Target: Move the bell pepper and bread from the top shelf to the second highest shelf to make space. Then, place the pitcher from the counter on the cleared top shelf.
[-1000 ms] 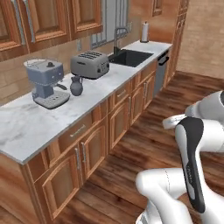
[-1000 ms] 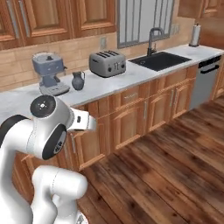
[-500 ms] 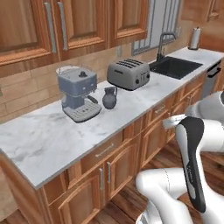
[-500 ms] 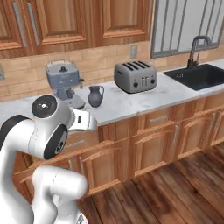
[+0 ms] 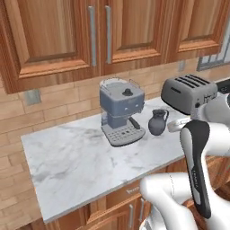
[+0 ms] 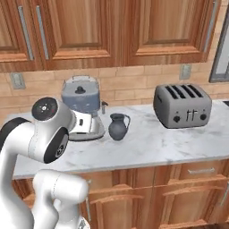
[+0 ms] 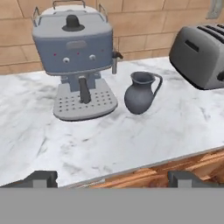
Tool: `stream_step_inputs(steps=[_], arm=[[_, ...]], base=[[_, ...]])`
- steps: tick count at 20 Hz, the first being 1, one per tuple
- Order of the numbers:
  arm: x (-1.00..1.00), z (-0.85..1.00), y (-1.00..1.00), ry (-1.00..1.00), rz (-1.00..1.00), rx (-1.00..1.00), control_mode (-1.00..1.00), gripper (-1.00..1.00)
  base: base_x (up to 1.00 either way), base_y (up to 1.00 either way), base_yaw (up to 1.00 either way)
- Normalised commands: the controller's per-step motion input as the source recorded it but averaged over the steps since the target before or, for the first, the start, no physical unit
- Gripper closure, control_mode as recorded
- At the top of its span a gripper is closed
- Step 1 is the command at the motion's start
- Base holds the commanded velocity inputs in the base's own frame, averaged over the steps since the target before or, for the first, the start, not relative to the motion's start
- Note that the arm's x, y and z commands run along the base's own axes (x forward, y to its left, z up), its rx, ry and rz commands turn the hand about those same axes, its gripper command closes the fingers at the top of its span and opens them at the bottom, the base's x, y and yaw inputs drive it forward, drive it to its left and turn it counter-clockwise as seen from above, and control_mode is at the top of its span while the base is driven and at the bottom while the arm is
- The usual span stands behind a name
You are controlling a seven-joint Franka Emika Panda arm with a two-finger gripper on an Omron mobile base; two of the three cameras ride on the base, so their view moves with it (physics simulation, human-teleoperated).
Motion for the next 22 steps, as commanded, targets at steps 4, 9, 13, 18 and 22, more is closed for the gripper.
stream_step_inputs(steps=[4, 9, 13, 18, 22], arm=[[0.00, 0.00, 0.00, 0.00, 0.00, 0.00, 1.00, -1.00], [0.00, 0.00, 0.00, 0.00, 0.00, 0.00, 1.00, -1.00], [0.00, 0.00, 0.00, 0.00, 0.00, 0.00, 1.00, -1.00], [0.00, 0.00, 0.00, 0.00, 0.00, 0.00, 1.00, -1.00], [0.00, 0.00, 0.00, 0.00, 0.00, 0.00, -1.00, -1.00]], base=[[0.76, -0.75, 0.46], [0.34, -0.81, 0.36], [0.14, -0.83, 0.32], [0.15, -0.39, 0.28], [0.01, 0.00, 0.03]])
